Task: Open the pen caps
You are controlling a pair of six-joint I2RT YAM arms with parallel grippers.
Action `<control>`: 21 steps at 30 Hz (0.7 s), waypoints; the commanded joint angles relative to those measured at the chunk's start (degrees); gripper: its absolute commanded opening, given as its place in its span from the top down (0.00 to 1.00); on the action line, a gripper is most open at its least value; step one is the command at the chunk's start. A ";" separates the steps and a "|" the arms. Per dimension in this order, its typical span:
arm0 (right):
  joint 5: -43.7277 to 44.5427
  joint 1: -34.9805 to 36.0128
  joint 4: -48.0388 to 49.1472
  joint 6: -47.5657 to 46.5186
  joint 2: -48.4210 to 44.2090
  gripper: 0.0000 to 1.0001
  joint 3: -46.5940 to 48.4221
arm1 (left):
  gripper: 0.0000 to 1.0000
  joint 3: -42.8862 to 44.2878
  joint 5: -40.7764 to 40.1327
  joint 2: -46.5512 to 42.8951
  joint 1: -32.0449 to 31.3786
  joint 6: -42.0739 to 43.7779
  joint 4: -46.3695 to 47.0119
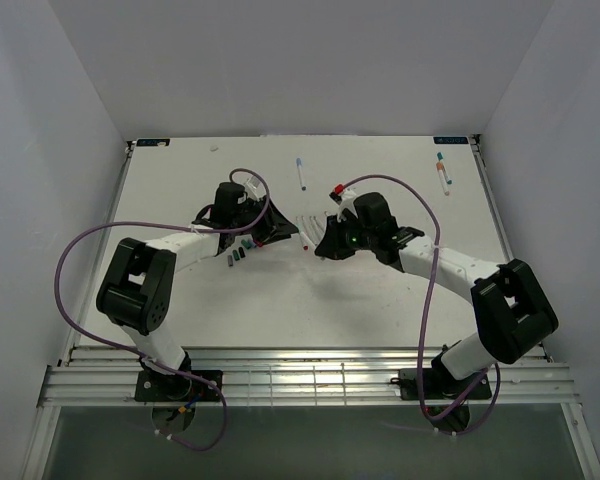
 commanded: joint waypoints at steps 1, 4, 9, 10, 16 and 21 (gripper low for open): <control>-1.10 0.96 2.57 0.78 -0.37 0.92 -0.51 | 0.53 1.81 -0.90 -0.77 -0.06 -0.23 1.39; -1.18 1.40 3.10 1.13 0.25 0.92 -0.86 | 0.53 1.46 -1.25 -1.64 -0.06 -0.05 1.47; -1.19 2.19 3.80 1.75 0.16 0.92 -0.86 | 0.53 1.46 -1.07 -1.82 -0.06 -0.14 1.38; -1.10 2.28 3.80 1.92 0.07 0.92 -0.77 | 0.53 1.46 -1.07 -1.65 -0.06 -0.23 1.38; -0.66 3.07 4.06 2.19 0.42 0.92 0.11 | 0.54 1.73 -0.20 -1.12 -0.06 -1.54 1.56; 0.04 3.69 5.12 2.37 1.48 0.92 0.64 | 0.56 1.29 0.51 -2.08 -0.06 -2.69 1.74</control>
